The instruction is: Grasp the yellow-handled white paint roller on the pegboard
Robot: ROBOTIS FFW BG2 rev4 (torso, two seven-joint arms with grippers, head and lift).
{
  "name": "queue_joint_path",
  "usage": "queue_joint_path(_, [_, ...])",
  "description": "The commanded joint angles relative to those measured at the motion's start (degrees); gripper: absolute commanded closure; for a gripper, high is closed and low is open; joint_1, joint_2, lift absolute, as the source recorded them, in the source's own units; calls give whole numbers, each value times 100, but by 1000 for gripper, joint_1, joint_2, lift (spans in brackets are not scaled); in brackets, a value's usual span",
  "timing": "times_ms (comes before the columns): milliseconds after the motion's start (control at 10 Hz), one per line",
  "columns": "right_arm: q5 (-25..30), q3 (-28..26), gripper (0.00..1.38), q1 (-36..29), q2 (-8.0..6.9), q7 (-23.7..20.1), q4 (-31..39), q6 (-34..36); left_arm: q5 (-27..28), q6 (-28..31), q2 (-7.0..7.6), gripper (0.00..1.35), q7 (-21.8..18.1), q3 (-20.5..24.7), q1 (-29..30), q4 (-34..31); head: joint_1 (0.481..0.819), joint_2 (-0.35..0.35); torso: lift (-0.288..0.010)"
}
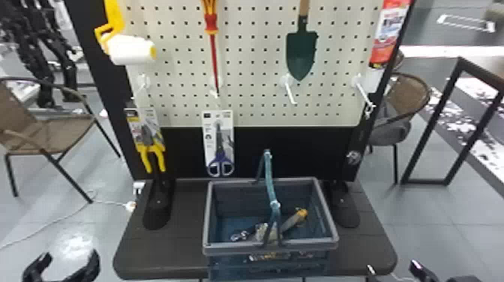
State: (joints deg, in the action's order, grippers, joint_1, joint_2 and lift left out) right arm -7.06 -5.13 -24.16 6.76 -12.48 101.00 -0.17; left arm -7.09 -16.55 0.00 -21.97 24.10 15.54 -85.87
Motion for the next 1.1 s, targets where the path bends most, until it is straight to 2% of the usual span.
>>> queue_joint_path(0, [-5,-6,248,-1,10,0,-1,0,-3,3,-15,279,0,15,11,0,549,0,-100])
queue_joint_path(700, [-14,-24,248,34,10,9,-36,35,-12,56,-15,279,-35,-20,-24,-70,549,0,-100])
queue_joint_path(800, [-5,-24,248,34,10,9,-36,79,15,266,-15,279,-44,-29,-7,-290,549,0,-100])
queue_joint_path(1000, [-5,-24,248,16,10,9,-36,140,129,1277,-15,272,-62,24,-51,-1160,549,0,-100])
